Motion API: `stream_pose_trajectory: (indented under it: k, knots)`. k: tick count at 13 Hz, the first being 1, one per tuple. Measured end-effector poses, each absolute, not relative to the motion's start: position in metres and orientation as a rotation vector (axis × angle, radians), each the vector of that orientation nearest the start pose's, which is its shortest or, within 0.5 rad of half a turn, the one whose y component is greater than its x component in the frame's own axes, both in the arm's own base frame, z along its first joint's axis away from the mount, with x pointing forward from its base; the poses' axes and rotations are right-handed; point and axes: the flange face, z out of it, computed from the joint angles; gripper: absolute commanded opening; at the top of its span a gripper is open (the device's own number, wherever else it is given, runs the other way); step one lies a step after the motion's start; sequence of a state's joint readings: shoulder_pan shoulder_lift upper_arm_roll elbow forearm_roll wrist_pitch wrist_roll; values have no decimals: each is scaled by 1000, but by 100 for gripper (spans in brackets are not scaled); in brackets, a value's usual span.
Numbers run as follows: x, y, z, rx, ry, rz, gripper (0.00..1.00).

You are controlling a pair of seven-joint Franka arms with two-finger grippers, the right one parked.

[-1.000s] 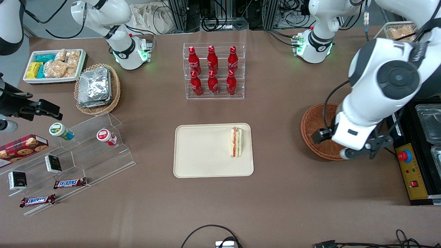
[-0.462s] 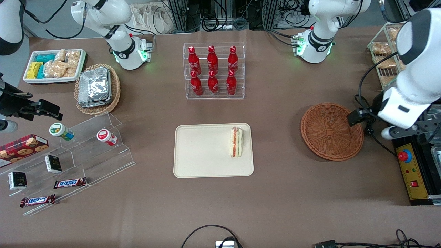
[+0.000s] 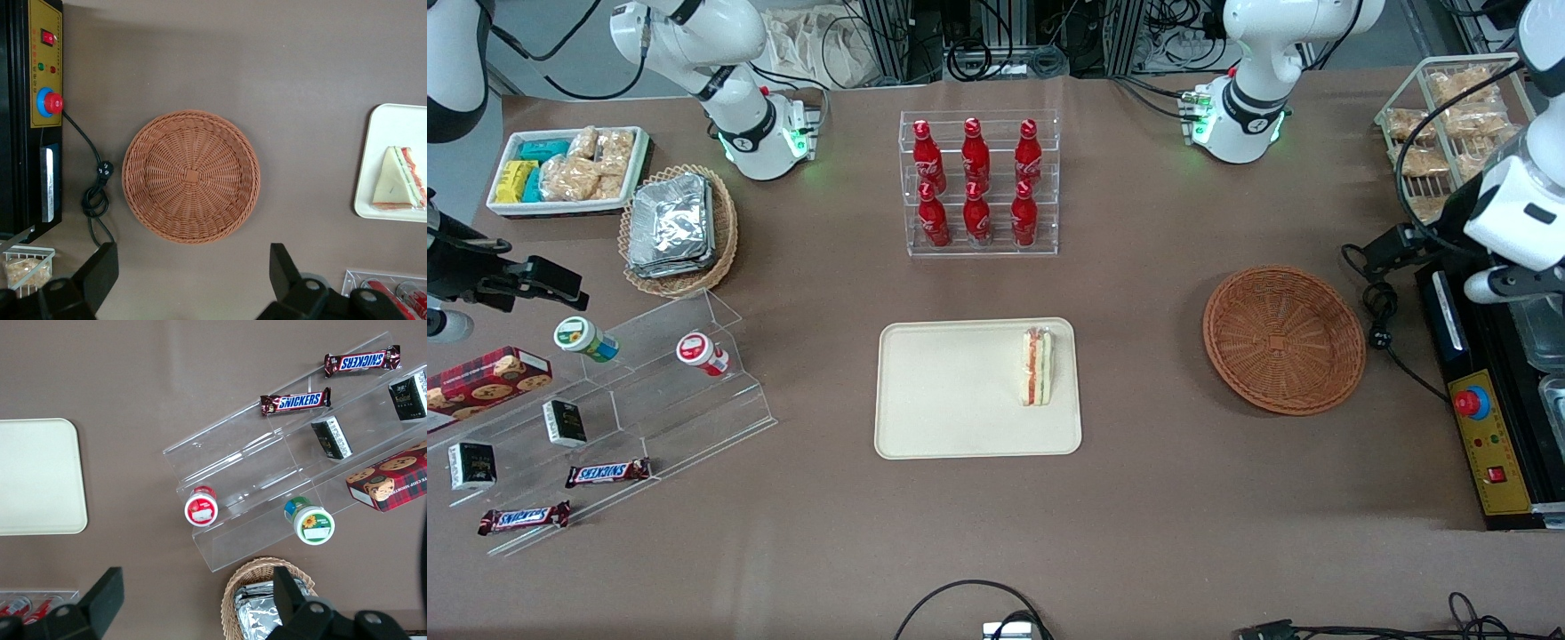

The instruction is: Place sandwich from basket to tray

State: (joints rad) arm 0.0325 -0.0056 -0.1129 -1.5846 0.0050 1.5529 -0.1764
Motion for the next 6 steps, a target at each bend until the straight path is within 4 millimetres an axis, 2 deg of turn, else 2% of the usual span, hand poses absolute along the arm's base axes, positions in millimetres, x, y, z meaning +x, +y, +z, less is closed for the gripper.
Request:
stream_pose_trajectory:
  k: [3,6]
  knots:
    - [534,-46,636,-3129,-147,35,100]
    - [530,-47,640,-3142,-147,42,100]
